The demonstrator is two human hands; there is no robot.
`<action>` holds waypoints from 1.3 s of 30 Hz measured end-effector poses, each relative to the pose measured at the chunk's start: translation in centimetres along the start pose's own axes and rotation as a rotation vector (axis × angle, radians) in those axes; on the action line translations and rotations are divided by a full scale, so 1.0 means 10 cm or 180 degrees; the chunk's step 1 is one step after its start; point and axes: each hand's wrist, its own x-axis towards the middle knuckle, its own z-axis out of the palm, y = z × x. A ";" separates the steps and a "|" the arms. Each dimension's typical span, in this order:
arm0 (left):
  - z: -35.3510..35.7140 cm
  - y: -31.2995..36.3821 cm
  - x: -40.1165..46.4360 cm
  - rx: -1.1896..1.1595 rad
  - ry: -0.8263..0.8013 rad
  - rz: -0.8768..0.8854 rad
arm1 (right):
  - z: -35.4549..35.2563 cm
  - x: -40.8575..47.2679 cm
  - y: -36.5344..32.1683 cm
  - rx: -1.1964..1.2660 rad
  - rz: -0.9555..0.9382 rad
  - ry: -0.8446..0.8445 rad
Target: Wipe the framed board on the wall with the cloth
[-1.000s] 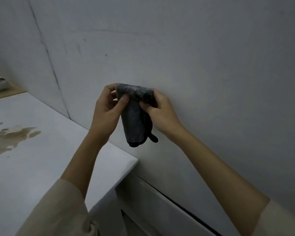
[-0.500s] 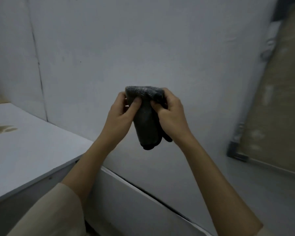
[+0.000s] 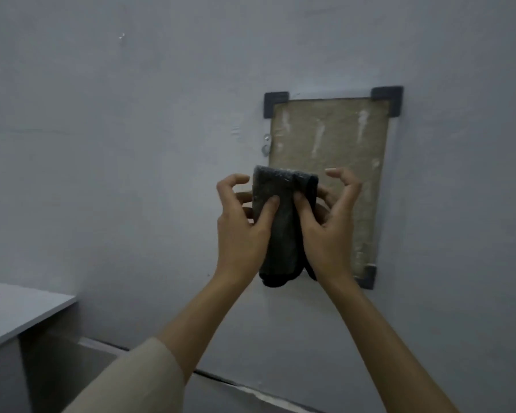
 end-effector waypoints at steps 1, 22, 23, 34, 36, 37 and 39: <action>0.11 0.03 -0.03 -0.0035 0.0015 0.0019 | -0.11 0.00 -0.02 -0.0048 0.0039 0.0020; 0.48 0.18 0.23 0.1199 -0.0220 0.1521 | -1.01 0.81 -0.50 -0.1981 -0.0482 -0.0807; 0.42 0.18 0.29 0.1280 -0.0202 0.1624 | -1.02 0.90 -0.48 -0.2329 -0.0753 -0.0673; 0.02 -0.09 0.85 0.2448 -0.0495 0.1937 | -1.17 1.46 -0.30 -0.4683 -0.1106 -0.1009; -0.02 -0.11 0.87 0.2468 -0.0457 0.1925 | -1.19 1.46 -0.36 -0.4847 -0.1078 -0.1119; -0.03 -0.10 0.89 0.2427 -0.0394 0.1870 | -1.20 1.46 -0.39 -0.4903 -0.1030 -0.1175; -0.02 -0.06 0.95 0.2315 -0.0230 0.1670 | -1.21 1.47 -0.46 -0.5022 -0.0922 -0.1307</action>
